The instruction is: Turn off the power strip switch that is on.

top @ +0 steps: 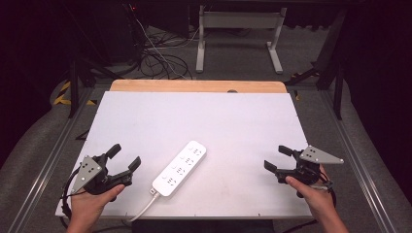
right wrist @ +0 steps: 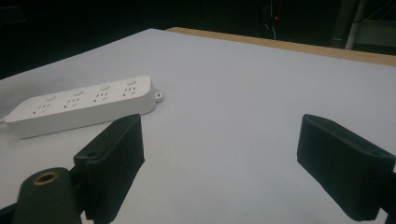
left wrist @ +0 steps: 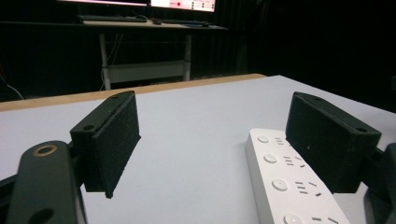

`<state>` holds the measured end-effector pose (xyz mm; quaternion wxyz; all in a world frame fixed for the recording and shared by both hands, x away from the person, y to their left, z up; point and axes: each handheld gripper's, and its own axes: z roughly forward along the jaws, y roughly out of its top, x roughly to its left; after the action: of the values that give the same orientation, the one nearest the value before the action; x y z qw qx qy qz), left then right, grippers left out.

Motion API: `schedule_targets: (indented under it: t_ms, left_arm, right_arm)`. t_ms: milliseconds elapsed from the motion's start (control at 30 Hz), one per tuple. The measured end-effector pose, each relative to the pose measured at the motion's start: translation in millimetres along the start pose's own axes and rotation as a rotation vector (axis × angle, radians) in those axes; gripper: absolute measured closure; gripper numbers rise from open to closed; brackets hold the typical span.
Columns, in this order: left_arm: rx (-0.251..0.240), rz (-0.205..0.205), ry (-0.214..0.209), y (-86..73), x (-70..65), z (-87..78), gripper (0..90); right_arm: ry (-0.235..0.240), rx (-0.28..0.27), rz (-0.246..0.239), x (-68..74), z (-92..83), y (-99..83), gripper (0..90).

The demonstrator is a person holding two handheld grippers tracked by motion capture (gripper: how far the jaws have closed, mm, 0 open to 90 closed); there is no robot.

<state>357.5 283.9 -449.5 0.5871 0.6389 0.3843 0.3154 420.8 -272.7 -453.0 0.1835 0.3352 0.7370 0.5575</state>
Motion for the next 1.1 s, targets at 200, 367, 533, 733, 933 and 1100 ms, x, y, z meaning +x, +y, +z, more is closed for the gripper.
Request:
schedule_targets:
  t_ms: [200, 367, 533, 733, 933, 1100]
  left_arm:
    - [-0.005, -0.001, 0.000, 0.0, 0.1, -0.9, 19.2]
    - [-0.015, -0.003, -0.015, 0.8, 0.7, -2.0, 30.4]
    - [-0.010, -0.030, -0.035, 1.5, 1.2, -3.0, 41.4]
    - [-0.009, -0.045, -0.043, 3.5, 2.2, -5.3, 54.4]
    - [-0.013, -0.064, -0.030, 4.4, 4.5, -7.8, 56.2]
    - [-0.007, -0.062, -0.030, 5.4, 4.8, -8.8, 61.1]
  right_arm:
    - [-0.002, -0.005, 0.005, 0.0, -1.4, 0.2, 14.8]
    - [-0.002, -0.003, 0.004, 0.2, -0.8, 0.2, 14.8]
    - [-0.003, -0.004, 0.002, 0.3, -1.1, 0.1, 14.9]
    - [-0.002, -0.005, 0.002, 0.3, -1.4, 0.2, 14.9]
    - [-0.002, -0.006, 0.003, 0.7, -1.2, 0.2, 14.9]
    - [-0.003, -0.008, 0.005, 0.4, -1.5, 0.3, 15.1]
